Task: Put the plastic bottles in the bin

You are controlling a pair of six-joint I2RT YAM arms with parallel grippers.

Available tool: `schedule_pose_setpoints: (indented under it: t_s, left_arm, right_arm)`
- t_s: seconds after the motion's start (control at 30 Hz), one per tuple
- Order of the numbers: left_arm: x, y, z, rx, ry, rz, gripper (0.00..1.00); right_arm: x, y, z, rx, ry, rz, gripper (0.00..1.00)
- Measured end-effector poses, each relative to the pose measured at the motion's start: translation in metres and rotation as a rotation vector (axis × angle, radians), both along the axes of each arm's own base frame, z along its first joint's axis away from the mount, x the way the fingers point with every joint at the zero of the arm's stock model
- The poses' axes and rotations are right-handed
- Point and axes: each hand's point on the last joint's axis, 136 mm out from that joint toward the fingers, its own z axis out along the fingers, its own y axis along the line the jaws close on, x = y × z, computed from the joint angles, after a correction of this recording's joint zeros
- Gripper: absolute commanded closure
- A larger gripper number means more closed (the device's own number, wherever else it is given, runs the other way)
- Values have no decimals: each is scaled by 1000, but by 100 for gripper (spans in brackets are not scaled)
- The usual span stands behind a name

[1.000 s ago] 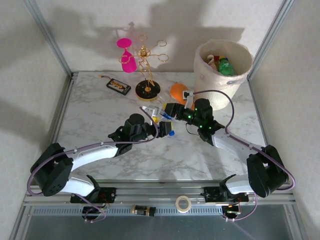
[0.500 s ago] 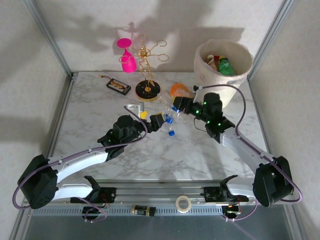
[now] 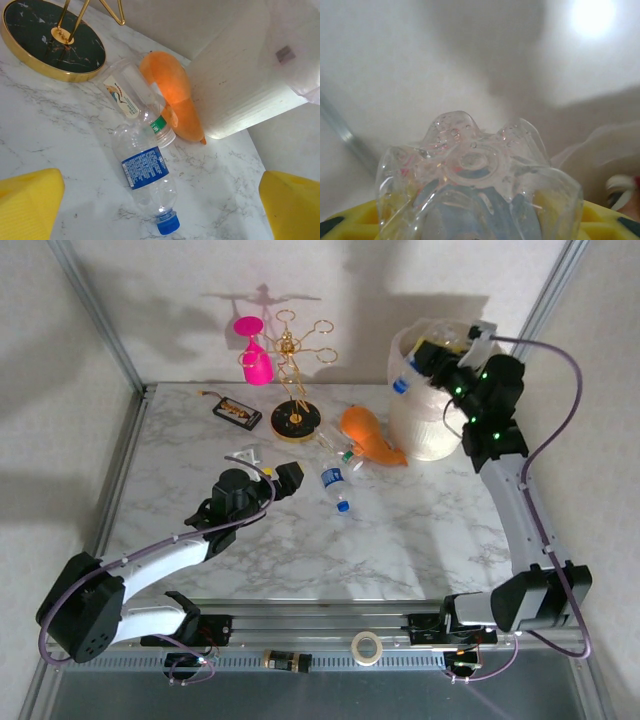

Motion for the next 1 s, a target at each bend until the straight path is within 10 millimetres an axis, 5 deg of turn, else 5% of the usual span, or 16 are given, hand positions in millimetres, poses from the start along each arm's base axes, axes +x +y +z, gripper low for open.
schedule_pose_setpoints:
  t_s: [0.17,0.5,0.7,1.0]
  left_arm:
    - [-6,11,2,1,-13,33,0]
    - [-13,35,7,-22,-24,127,0]
    - [-14,41,-1,-25,3,154,0]
    - [-13,45,-4,-46,18,175,0]
  right_arm:
    - [36,-47,7,9,-9,-156,58]
    - [100,-90,-55,31,124,-284,54]
    - [119,-97,-90,35,212,-297,34]
    - [117,-105,-75,0,184,-349,1]
